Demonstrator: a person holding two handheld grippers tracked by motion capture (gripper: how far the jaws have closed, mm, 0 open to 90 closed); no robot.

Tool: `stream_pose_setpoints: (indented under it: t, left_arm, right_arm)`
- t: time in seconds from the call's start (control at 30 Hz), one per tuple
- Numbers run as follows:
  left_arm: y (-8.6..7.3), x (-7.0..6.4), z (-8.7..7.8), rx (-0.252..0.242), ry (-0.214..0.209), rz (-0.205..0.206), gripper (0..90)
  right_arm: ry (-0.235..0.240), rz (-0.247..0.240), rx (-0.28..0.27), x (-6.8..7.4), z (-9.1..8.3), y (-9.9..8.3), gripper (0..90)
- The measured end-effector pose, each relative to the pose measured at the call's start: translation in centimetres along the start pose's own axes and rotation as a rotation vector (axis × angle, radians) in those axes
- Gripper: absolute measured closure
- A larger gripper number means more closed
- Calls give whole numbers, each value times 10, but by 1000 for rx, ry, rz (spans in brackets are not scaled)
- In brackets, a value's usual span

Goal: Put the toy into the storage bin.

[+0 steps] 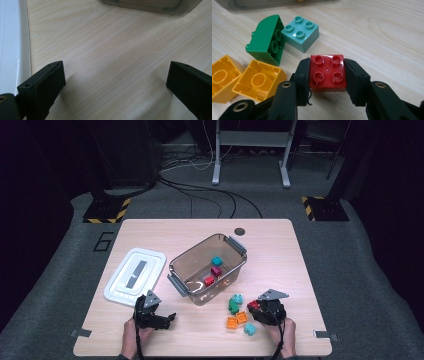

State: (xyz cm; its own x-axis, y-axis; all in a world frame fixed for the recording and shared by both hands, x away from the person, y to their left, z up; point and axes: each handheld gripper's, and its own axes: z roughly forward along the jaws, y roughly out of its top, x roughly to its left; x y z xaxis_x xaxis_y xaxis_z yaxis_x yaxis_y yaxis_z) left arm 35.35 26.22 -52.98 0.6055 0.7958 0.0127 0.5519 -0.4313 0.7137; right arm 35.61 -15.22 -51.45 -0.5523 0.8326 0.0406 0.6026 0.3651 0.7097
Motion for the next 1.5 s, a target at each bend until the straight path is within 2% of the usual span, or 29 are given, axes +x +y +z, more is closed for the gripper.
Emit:
stream_pose_setpoints:
  t: [0.3,1.5]
  left_arm:
    - [0,0,0,0,0,-1,19]
    - [0,-1,0,-1,-1,-11,19]
  right_arm:
    - [-16,25,-61,-6,-7,7,582]
    - [-73,-1,-209,-15,-42,62,583]
